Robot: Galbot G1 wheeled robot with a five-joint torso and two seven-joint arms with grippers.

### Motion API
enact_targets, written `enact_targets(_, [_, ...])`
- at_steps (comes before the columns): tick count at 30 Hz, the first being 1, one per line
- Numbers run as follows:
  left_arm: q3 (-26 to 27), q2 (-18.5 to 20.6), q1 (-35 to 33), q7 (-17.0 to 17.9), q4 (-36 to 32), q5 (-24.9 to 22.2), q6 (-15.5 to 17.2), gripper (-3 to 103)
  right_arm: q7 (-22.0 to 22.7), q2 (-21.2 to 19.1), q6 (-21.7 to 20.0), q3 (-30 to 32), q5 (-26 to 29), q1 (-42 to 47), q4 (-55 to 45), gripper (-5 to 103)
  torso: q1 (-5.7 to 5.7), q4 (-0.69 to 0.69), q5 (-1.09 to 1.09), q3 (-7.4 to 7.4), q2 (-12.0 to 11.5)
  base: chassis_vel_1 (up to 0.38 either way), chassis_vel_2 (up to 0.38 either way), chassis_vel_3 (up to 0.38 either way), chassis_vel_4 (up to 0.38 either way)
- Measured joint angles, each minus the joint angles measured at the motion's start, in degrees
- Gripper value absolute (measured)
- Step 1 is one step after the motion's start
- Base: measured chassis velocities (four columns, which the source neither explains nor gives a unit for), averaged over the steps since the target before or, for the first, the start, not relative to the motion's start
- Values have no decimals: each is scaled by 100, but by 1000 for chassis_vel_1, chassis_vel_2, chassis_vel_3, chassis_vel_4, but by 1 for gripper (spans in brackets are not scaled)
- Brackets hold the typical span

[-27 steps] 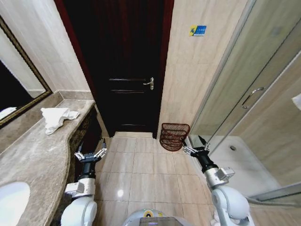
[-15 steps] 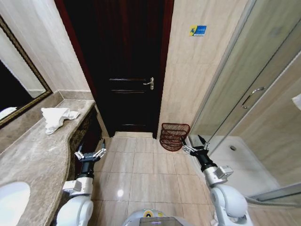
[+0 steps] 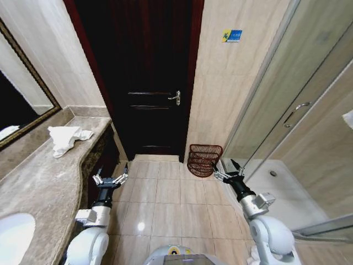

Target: Discard the used towel into the hamper.

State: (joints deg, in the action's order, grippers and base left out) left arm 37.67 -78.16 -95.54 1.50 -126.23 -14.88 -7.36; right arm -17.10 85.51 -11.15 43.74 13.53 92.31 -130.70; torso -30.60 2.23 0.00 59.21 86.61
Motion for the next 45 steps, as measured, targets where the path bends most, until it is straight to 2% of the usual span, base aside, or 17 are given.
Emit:
enact_targets(5, [-41, -71, -42, 12, -21, 132, -13, 100, 12, 26, 175, 15, -14, 76, 50, 100, 0, 0, 0, 0, 0, 0, 0, 0, 0])
enact_targets(18, [-30, -236, -63, -64, -151, 364, -22, 100, -23, 34, 216, 48, -27, 105, -25, 100, 0, 0, 0, 0, 0, 0, 0, 0, 0])
enact_targets(45, [-37, -238, -29, -93, -97, 347, -22, 100, -59, 65, 147, -4, -183, -42, 7, 100, 1, 0, 0, 0, 0, -18, 24, 21, -21])
